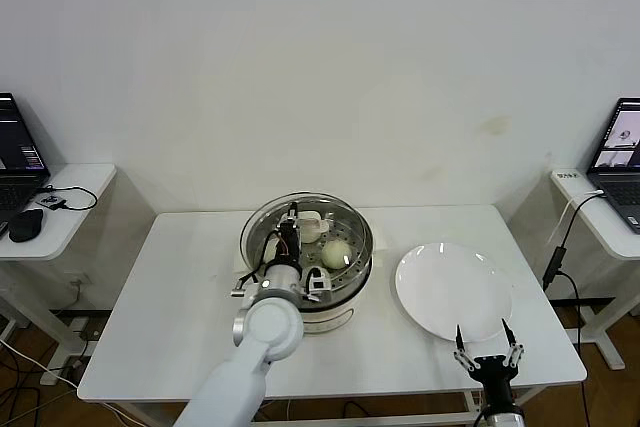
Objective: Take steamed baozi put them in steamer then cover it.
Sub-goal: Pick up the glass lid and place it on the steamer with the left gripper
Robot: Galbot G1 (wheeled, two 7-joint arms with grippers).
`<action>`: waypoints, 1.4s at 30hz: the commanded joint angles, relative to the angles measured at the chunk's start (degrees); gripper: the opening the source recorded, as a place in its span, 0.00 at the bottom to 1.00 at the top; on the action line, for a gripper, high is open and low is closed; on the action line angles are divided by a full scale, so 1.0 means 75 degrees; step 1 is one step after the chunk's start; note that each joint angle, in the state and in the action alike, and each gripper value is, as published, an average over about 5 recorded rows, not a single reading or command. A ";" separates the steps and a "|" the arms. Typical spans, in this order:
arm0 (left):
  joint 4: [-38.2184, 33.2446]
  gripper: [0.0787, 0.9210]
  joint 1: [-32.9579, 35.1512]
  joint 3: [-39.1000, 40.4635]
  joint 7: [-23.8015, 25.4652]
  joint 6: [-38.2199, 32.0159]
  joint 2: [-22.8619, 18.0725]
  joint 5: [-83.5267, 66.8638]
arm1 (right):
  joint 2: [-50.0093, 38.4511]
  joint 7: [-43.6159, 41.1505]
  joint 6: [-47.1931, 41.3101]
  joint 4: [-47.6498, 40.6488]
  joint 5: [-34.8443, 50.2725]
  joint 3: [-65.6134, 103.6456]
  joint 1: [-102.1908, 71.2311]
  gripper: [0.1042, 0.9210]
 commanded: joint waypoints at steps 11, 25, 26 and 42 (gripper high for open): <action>0.0381 0.07 0.0093 0.0087 0.0025 -0.0108 -0.0486 0.0638 | 0.0007 0.0004 0.0090 -0.0024 -0.0070 -0.0052 -0.0056 0.88; 0.0567 0.07 0.0046 -0.0039 -0.0059 -0.0166 -0.0582 0.0674 | 0.0018 -0.0011 0.0141 -0.0028 -0.0104 -0.0089 -0.0106 0.88; 0.0576 0.07 0.0035 -0.0049 -0.0062 -0.0169 -0.0580 0.0663 | 0.0022 -0.0011 0.0147 -0.0030 -0.0108 -0.0090 -0.0110 0.88; -0.0506 0.23 0.0573 -0.0006 -0.0179 -0.0192 -0.0302 0.0209 | 0.0053 -0.0033 0.0149 -0.0010 -0.0166 -0.0170 -0.0147 0.88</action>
